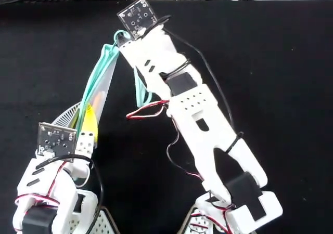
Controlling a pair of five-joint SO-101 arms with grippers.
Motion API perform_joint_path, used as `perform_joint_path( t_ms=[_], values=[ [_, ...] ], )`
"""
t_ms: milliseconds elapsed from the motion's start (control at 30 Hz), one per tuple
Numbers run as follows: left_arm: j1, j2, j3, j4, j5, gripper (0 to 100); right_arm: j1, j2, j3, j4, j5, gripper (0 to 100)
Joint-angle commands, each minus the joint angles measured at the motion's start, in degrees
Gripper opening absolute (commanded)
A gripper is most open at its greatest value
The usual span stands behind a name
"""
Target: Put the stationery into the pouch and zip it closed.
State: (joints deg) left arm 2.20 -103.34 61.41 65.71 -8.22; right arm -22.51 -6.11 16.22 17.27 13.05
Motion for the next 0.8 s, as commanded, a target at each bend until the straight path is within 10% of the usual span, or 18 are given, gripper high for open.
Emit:
perform_joint_path(
  t_ms=[0,767],
  values=[
    [0.0,-0.6,-0.9,2.5,-0.4,3,11.8,0.3,-4.4,0.0,-0.3,1.2],
    [-0.3,-0.6,-0.9,2.5,-0.4,3,16.5,5.4,-3.0,-0.5,4.5,1.2]
  ],
)
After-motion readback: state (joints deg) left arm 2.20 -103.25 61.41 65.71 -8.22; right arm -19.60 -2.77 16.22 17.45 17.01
